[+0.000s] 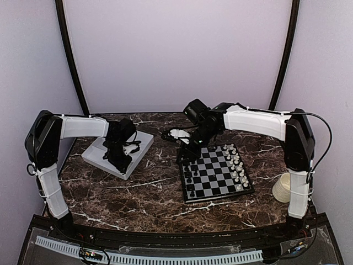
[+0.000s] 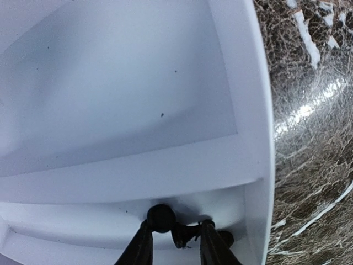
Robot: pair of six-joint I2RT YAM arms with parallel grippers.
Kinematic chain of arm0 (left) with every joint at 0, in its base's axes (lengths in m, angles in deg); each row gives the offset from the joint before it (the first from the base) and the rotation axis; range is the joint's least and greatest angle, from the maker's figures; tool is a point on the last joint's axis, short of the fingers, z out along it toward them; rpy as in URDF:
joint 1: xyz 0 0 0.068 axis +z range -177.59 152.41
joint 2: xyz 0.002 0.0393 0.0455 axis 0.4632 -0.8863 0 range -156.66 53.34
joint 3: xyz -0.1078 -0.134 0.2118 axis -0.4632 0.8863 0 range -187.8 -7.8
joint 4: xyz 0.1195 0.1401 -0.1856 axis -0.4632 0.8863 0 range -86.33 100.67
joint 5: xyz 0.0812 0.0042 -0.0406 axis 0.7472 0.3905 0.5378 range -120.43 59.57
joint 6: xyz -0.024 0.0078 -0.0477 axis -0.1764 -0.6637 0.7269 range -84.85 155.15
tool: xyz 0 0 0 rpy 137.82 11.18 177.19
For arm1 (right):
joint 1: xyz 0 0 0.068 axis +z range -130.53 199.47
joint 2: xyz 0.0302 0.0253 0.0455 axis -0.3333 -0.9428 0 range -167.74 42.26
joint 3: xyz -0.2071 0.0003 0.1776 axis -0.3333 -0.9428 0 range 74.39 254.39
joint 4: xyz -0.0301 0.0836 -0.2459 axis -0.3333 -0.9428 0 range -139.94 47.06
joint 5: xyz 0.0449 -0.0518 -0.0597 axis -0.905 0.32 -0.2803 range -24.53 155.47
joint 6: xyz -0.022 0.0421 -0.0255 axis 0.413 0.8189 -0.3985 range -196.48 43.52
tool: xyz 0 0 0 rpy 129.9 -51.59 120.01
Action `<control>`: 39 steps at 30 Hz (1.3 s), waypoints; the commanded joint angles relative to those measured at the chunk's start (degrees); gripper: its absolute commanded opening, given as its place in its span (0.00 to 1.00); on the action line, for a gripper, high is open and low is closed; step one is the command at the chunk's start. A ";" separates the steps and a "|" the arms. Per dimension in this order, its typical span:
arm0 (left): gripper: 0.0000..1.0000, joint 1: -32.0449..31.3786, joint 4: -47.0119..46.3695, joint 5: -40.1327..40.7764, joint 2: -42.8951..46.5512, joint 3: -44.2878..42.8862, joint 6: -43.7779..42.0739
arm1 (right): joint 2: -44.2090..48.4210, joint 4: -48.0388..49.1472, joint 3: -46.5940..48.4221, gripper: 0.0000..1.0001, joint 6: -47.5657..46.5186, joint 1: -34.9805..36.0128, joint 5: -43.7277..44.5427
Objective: Set up the chess pieces on the board
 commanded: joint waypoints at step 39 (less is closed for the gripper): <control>0.09 5.40 1.21 -5.80 2.37 -2.62 6.68 | 0.36 -0.15 0.90 0.34 0.16 0.06 -1.44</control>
